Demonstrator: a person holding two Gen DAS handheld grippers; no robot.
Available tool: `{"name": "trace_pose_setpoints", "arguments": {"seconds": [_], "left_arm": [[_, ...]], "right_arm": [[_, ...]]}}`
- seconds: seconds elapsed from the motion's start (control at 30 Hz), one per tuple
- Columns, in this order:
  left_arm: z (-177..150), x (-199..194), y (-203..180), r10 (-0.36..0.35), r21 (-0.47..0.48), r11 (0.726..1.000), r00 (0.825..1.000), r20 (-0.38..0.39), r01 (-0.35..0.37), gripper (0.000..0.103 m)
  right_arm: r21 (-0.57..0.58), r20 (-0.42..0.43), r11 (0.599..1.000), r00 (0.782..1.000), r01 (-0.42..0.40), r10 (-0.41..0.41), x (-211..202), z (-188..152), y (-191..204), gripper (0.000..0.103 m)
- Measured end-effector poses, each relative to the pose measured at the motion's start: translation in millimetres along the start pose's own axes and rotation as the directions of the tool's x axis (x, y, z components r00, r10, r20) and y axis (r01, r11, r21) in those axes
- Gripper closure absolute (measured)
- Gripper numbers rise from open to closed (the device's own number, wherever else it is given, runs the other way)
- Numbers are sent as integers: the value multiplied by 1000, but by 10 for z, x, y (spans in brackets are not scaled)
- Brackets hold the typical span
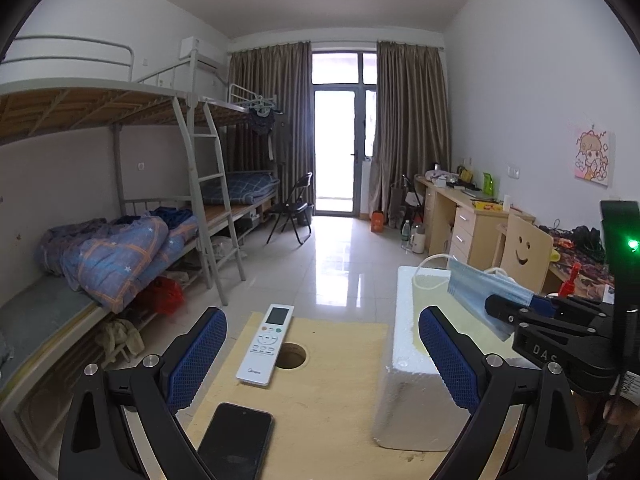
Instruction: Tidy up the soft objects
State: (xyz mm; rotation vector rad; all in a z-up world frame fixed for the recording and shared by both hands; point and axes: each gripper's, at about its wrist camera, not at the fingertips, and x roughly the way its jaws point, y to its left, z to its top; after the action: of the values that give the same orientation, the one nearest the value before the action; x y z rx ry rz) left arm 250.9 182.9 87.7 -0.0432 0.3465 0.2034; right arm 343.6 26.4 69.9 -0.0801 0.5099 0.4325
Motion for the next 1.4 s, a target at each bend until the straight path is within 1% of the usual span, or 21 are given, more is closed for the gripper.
{"name": "trace_pose_setpoints", "arguments": {"seconds": [0.07, 0.1, 0.13, 0.17, 0.2, 0.23, 0.27, 0.57, 0.67, 0.8, 0.87, 0.93, 1.07, 1.4], "left_arm": [[-16, -20, 11, 2, -5, 1000, 1000, 4, -2, 6], [-26, -26, 14, 1, -6, 1000, 1000, 3, -1, 6], [-30, -24, 18, 1, -7, 1000, 1000, 1, -1, 6], [-37, -26, 10, 1, -8, 1000, 1000, -1, -1, 6], [-39, -24, 6, 1, -8, 1000, 1000, -3, -1, 6], [-37, -23, 22, -1, -7, 1000, 1000, -3, 1, 6], [-37, -27, 22, -2, -7, 1000, 1000, -3, 2, 6], [-33, -126, 21, -1, -13, 1000, 1000, 9, 1, 6], [-24, -182, 19, -3, -13, 1000, 1000, 21, 3, 6], [-6, -312, -30, 5, -1, 1000, 999, 36, -5, 6], [4, -372, -42, 6, -12, 1000, 999, 38, -6, 6], [1, -454, -57, 3, -11, 1000, 999, 43, -2, 6], [-16, -624, -98, 6, 3, 1000, 998, 60, -6, 6], [-126, -1133, -182, -33, 24, 999, 994, 101, 31, 6]], "right_arm": [[3, -13, 1000, 1000, -3, 3, 26, -21, 0, 63], [5, -15, 1000, 1000, -6, 6, 31, -26, -3, 55], [6, -17, 1000, 1000, -4, 4, 35, -33, -2, 45], [5, -21, 1000, 1000, 1, -1, 36, -41, 2, 39], [5, -26, 1000, 1000, 2, -2, 37, -49, -2, 29], [4, -31, 1000, 1000, 0, 0, 35, -54, 6, 20], [5, -31, 1000, 1000, -2, 2, 26, -60, 19, 19], [-11, 1, 1000, 1000, -1, 1, -164, -42, 55, 16], [-19, 18, 1000, 1000, 6, -5, -296, -43, 58, 15], [-6, 63, 1000, 998, 10, -10, -555, -42, 56, 14], [-6, 80, 1000, 997, 8, -8, -673, -39, 63, 9], [-2, 105, 1000, 995, 5, -4, -810, -40, 62, 4], [8, 145, 1000, 989, 18, -19, -1019, -76, 67, 0], [8, 162, 1000, 987, 19, -20, -1372, -272, 60, 0]]}}
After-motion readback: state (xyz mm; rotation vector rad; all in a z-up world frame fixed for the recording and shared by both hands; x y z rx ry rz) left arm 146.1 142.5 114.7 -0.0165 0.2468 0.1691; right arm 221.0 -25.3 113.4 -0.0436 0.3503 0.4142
